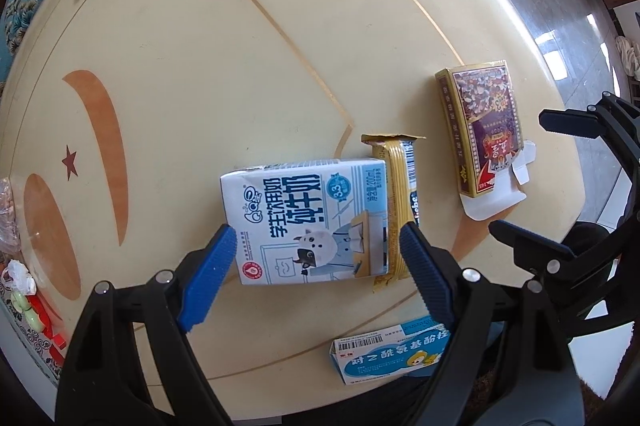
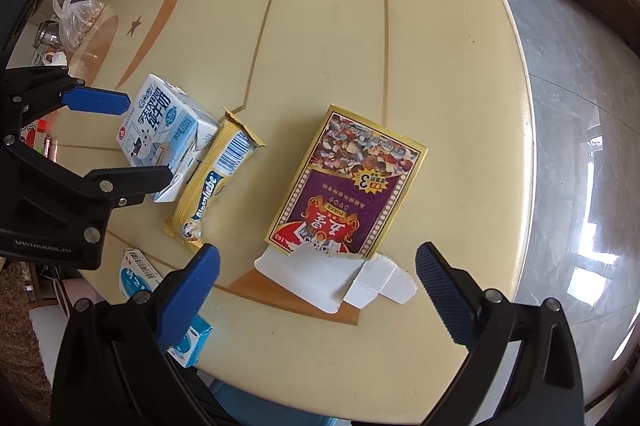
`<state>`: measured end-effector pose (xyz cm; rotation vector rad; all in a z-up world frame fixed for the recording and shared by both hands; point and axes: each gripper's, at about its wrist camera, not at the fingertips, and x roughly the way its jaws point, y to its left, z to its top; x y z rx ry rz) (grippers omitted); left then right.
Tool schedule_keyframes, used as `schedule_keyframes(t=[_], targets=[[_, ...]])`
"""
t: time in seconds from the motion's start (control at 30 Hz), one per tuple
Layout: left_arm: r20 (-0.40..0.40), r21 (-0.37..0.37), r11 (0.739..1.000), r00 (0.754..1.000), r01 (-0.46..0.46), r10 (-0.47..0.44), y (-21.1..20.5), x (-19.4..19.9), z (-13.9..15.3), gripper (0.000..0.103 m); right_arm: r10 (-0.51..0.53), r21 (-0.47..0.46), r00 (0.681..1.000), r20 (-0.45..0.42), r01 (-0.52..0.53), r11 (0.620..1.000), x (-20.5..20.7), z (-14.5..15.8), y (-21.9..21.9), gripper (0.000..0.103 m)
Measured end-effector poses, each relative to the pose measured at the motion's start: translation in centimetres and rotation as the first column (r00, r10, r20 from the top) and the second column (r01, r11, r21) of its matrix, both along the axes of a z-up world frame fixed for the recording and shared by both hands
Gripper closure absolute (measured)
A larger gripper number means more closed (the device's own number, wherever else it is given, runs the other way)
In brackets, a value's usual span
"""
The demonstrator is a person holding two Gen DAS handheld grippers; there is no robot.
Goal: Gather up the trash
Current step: 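Grasp the white milk carton with the left gripper while the right gripper grasps the red-gold snack box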
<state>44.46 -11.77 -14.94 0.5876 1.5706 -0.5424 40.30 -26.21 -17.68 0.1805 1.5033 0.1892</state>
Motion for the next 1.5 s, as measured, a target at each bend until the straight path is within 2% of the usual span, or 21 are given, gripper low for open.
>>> schedule_keyframes(t=[0.37,0.47,0.8,1.03,1.1,1.17,1.23,1.5], targets=[[0.019,0.019,1.000,1.000,0.005,-0.005,0.2,1.4,-1.1,0.015,-0.002,-0.023,1.000,0.000,0.002,1.000,0.7,-1.1,0.3,0.007],[-0.011,0.010,1.000,1.000,-0.010,0.010,0.3,2.4,-1.8,0.015,0.003,-0.025,1.000,-0.007,-0.003,1.000,1.0,-1.4,0.7,0.007],[-0.016,0.042,0.999,1.000,0.004,-0.003,0.7,3.6,-4.3,0.015,0.011,-0.036,1.000,-0.003,-0.011,0.999,1.6,-2.4,1.4,0.008],[-0.007,0.049,0.999,1.000,0.006,-0.005,0.8,3.5,-5.0,0.021,0.038,-0.087,0.999,0.014,-0.037,0.996,2.0,-2.4,2.1,0.017],[-0.007,0.046,0.999,1.000,0.002,-0.002,0.7,3.4,-5.1,0.021,0.057,-0.121,0.998,0.015,-0.054,0.991,2.1,-2.3,2.6,0.019],[-0.005,0.047,0.999,1.000,0.005,-0.005,0.8,3.5,-5.1,0.021,0.079,-0.176,0.997,0.022,-0.074,0.982,2.0,-2.2,3.3,0.026],[-0.002,0.045,0.999,1.000,0.003,-0.003,1.0,3.5,-5.0,0.021,0.097,-0.202,0.995,0.029,-0.089,0.975,2.0,-2.2,3.9,0.026],[0.008,0.039,0.999,1.000,-0.016,0.015,1.9,1.8,-4.2,0.021,0.110,-0.210,0.992,0.061,-0.095,0.973,1.4,-1.4,4.9,0.033]])
